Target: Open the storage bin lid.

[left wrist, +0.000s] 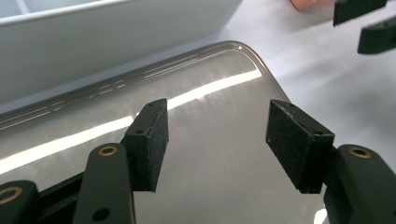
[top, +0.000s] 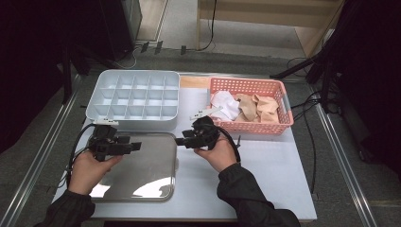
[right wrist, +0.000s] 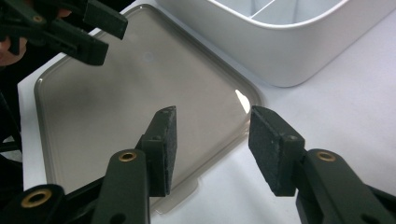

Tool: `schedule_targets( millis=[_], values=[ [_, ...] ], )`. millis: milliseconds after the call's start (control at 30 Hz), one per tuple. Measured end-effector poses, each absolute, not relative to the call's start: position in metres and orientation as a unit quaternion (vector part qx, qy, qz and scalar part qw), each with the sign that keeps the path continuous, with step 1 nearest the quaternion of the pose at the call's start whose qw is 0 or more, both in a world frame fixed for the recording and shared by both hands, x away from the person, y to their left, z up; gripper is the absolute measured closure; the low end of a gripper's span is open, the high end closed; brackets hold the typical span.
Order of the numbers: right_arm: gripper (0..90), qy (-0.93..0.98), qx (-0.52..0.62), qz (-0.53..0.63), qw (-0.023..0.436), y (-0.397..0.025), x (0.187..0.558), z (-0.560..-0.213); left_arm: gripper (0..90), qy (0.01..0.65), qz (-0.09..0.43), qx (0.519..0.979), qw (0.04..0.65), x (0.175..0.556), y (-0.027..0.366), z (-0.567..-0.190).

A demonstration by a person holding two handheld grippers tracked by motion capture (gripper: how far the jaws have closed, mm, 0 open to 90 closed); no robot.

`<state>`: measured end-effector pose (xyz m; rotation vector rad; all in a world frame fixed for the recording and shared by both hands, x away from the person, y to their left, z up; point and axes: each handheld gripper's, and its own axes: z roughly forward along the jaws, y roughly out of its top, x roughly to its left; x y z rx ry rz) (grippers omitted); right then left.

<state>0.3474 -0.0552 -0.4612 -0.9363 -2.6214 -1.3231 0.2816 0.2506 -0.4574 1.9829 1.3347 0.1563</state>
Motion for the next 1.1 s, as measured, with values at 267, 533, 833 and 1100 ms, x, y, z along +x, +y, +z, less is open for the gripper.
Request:
schedule_targets(
  millis=[267, 533, 833, 1100],
  values=[
    [50.1, -0.857, -0.299, -0.418, -0.003, -0.069, 0.350, -0.454, 40.4, 0.509, 0.056, 0.778, 0.364, 0.284, 0.245, -0.460],
    [49.6, -0.850, -0.307, -0.427, -0.019, -0.085, 0.352, -0.444, 40.4, 0.491, 0.046, 0.791, 0.362, 0.287, 0.233, -0.463],
    [49.4, -0.845, -0.309, -0.434, -0.042, -0.096, 0.360, -0.429, 40.6, 0.487, 0.045, 0.792, 0.366, 0.286, 0.232, -0.462],
    [49.3, -0.844, -0.316, -0.430, -0.051, -0.106, 0.376, -0.412, 40.6, 0.474, 0.037, 0.803, 0.359, 0.286, 0.224, -0.461]
  ],
)
